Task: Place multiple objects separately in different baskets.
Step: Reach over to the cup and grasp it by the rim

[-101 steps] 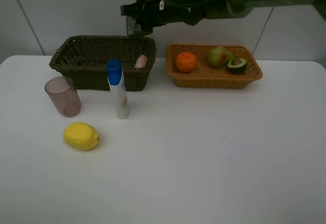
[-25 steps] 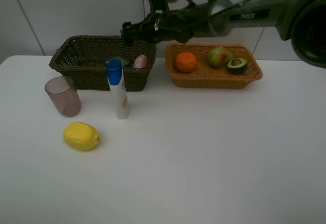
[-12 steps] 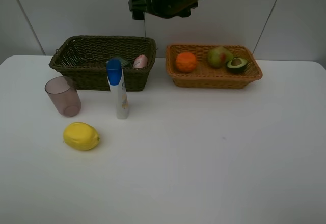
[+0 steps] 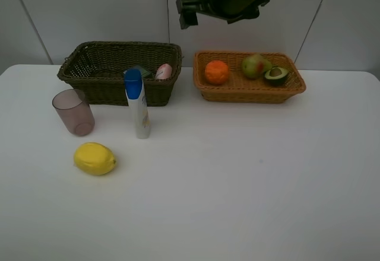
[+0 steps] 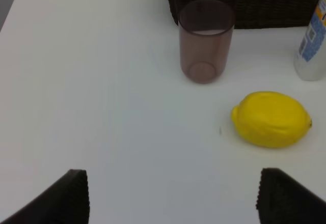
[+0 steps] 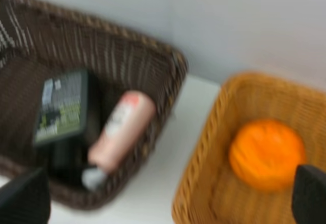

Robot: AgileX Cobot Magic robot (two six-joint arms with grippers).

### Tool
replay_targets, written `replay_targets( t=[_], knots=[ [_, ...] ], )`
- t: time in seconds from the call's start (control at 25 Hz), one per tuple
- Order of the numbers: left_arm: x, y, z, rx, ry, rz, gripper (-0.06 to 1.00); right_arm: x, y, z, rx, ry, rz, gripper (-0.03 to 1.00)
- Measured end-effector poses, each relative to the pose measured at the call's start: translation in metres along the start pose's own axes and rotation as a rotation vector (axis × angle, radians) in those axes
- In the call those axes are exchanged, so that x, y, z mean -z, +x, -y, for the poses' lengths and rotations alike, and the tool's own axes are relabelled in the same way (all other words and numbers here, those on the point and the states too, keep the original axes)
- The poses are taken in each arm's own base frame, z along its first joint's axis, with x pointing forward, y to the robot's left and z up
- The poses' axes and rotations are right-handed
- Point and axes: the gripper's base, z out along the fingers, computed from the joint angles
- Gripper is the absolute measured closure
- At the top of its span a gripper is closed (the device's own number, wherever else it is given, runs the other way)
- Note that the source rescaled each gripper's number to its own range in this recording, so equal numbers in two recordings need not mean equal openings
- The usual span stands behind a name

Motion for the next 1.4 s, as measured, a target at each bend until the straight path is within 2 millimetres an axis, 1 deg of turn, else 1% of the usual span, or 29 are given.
replay_targets(
  t=[0.32,0.52,0.76,1.04,1.24,1.4],
  knots=[
    [0.0,0.0,0.0,0.0,0.0,0.0,0.06,0.068,0.045,0.015,0.001,0.019,-0.06,-0.03],
    [0.0,0.0,0.0,0.0,0.0,0.0,0.06,0.106,0.076,0.024,-0.005,0.041,-0.115,-0.03],
    [0.0,0.0,0.0,0.0,0.0,0.0,0.06,0.151,0.114,0.035,-0.017,0.061,-0.137,-0.03],
    [0.0,0.0,0.0,0.0,0.0,0.0,0.06,0.194,0.163,0.043,-0.021,0.051,-0.141,-0.03],
    [0.0,0.0,0.0,0.0,0.0,0.0,0.06,0.217,0.196,0.046,-0.01,0.018,-0.131,-0.03],
    [0.0,0.0,0.0,0.0,0.0,0.0,0.06,0.234,0.218,0.045,-0.003,-0.036,-0.116,-0.03]
  ],
)
